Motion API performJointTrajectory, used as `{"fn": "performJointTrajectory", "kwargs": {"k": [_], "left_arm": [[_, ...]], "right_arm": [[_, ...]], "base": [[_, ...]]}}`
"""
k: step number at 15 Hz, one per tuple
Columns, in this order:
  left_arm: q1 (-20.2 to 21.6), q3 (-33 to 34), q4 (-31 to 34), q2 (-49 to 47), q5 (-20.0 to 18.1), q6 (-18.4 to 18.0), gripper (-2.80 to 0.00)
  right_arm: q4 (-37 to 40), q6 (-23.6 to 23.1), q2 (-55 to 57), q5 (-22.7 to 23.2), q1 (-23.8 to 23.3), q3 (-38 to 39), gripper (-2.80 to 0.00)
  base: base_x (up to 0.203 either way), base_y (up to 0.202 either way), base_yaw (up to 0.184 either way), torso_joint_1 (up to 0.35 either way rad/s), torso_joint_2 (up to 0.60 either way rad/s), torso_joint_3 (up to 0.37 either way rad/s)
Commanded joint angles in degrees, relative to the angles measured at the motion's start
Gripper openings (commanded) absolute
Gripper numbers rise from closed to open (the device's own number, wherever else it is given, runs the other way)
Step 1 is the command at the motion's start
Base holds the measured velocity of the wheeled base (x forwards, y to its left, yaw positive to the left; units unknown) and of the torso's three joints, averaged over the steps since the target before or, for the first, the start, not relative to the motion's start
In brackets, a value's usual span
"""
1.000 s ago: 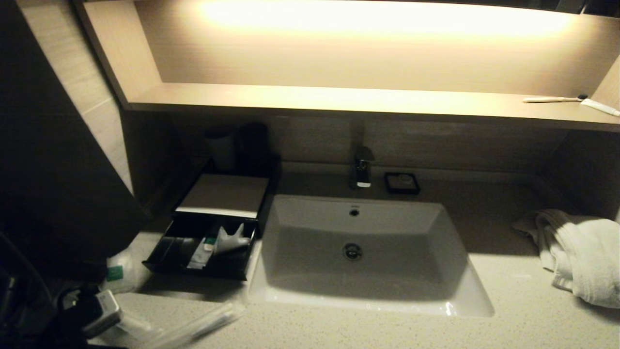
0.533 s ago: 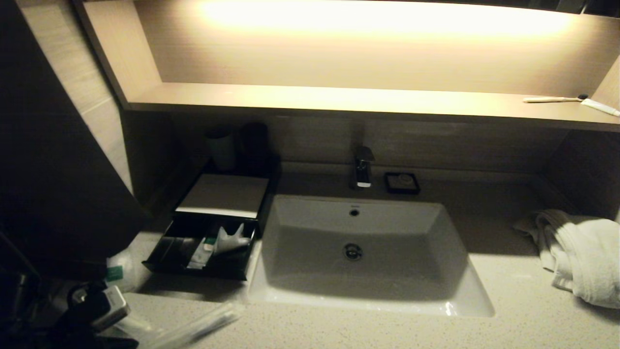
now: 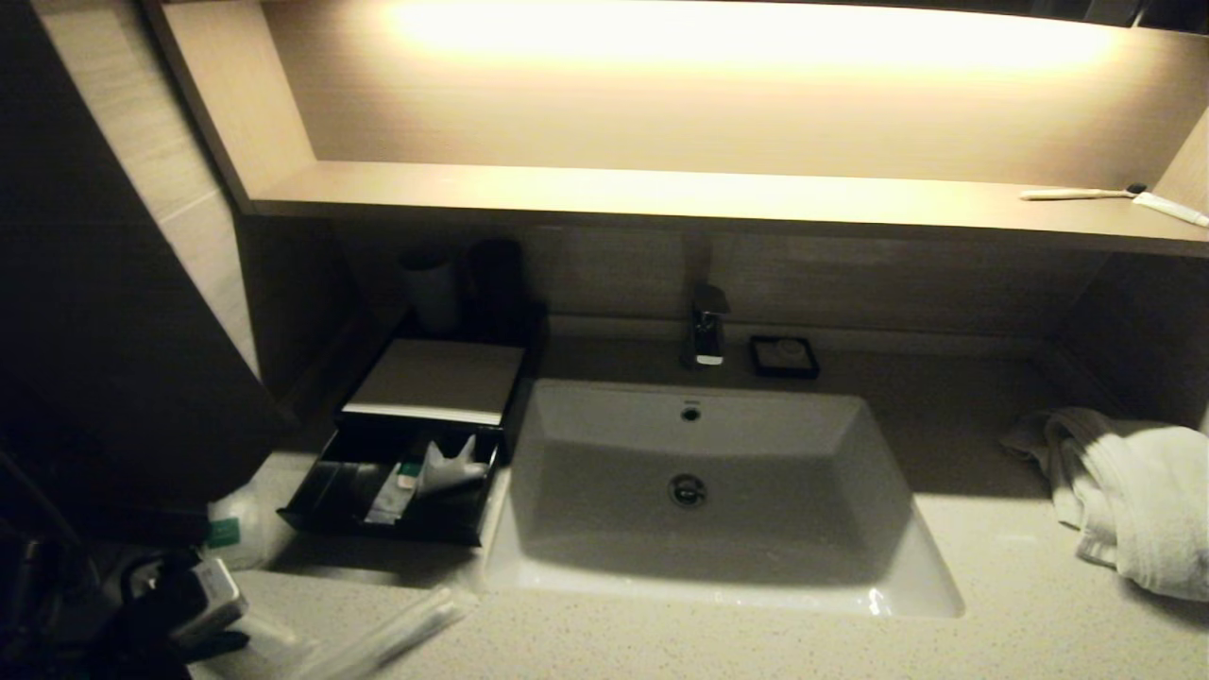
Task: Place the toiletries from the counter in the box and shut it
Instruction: Pick up the bathroom toiletry
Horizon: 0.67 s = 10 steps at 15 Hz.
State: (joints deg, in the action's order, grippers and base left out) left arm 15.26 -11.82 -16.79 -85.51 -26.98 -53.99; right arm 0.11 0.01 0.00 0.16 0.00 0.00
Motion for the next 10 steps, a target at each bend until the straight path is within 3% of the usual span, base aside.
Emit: {"fn": "performJointTrajectory", "kwargs": {"k": [1, 10], "left_arm": [[0.03, -0.62, -0.18, 0.78, -0.27, 0.03, 0.0], [-0.58, 4.09, 0.14, 4.13, -0.36, -0.68, 0.0]], "right_arm": [[-0.02, -0.01, 0.0, 0.02, 0.0, 0.0, -2.8], [-0.02, -0.01, 0.0, 0.02, 0.0, 0.0, -2.8]], "base": [[0.0, 0.0, 0.0, 0.0, 0.0, 0.0], [0.0, 0.0, 0.0, 0.0, 0.0, 0.0]]}}
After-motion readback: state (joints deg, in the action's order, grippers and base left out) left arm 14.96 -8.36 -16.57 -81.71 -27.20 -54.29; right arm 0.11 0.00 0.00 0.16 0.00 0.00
